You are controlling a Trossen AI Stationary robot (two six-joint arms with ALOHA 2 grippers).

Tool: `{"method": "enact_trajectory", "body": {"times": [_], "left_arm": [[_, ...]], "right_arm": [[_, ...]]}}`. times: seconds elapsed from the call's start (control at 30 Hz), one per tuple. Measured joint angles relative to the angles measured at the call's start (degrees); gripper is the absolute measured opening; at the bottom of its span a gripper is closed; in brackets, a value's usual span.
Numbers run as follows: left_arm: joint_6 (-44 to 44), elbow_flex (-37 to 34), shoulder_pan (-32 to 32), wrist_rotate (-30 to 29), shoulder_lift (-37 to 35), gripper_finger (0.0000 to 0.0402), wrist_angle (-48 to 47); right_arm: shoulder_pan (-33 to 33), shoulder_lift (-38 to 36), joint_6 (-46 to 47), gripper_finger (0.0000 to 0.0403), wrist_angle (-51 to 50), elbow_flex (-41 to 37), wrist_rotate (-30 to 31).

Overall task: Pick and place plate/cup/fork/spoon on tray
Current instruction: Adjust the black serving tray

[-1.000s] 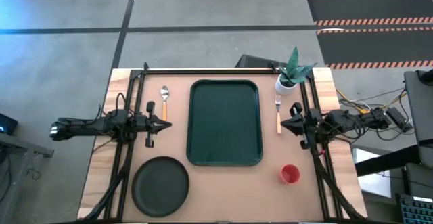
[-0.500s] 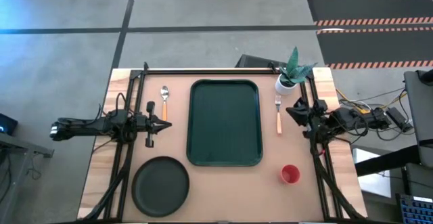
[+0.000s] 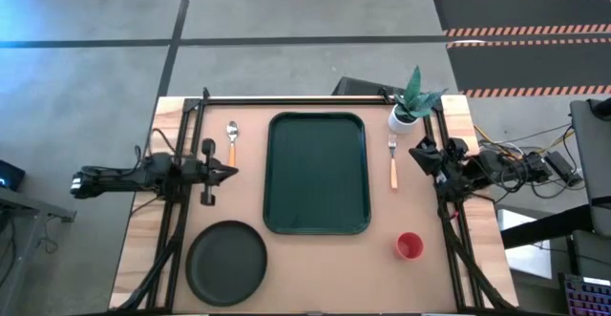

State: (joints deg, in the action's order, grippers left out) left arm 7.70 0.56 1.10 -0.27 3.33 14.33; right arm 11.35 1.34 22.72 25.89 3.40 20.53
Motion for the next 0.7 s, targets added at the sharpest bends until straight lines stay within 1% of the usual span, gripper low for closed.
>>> {"method": "enact_trajectory", "body": {"times": [0.13,0.27,0.33,0.4,0.47,0.53,0.63,0.7], "left_arm": [[0.0,0.0,0.0,-0.1,0.0,0.0000,8.9],[0.0,0.0,0.0,-0.8,0.0,0.0000,14.6],[-1.6,0.0,0.0,-3.1,0.0,0.0000,15.4],[-6.2,0.0,0.0,-8.4,-0.1,0.0000,15.2],[-10.1,0.0,0.0,-14.0,0.0,0.0000,15.2],[-11.6,0.0,0.0,-17.0,0.0,0.0000,15.2],[-11.8,0.1,0.0,-17.8,0.0,0.0000,15.2],[-11.8,0.2,0.0,-17.8,-0.1,0.0000,15.2]], "right_arm": [[0.0,1.0,-0.1,0.0009,2.6,0.0,0.0],[0.0,4.5,-0.8,0.0009,7.3,0.1,-0.1],[0.0,7.6,-0.8,0.0009,10.4,0.1,-0.1],[0.0,11.5,-0.8,0.0009,11.1,1.6,0.0],[0.0,16.6,-0.9,0.0009,11.1,4.4,0.0],[0.0,22.4,-2.1,0.0009,11.1,8.7,-0.1],[0.0,30.6,-7.0,0.0009,10.7,16.5,-2.9],[0.0,35.5,-10.5,0.0009,7.6,22.6,-5.5]]}}
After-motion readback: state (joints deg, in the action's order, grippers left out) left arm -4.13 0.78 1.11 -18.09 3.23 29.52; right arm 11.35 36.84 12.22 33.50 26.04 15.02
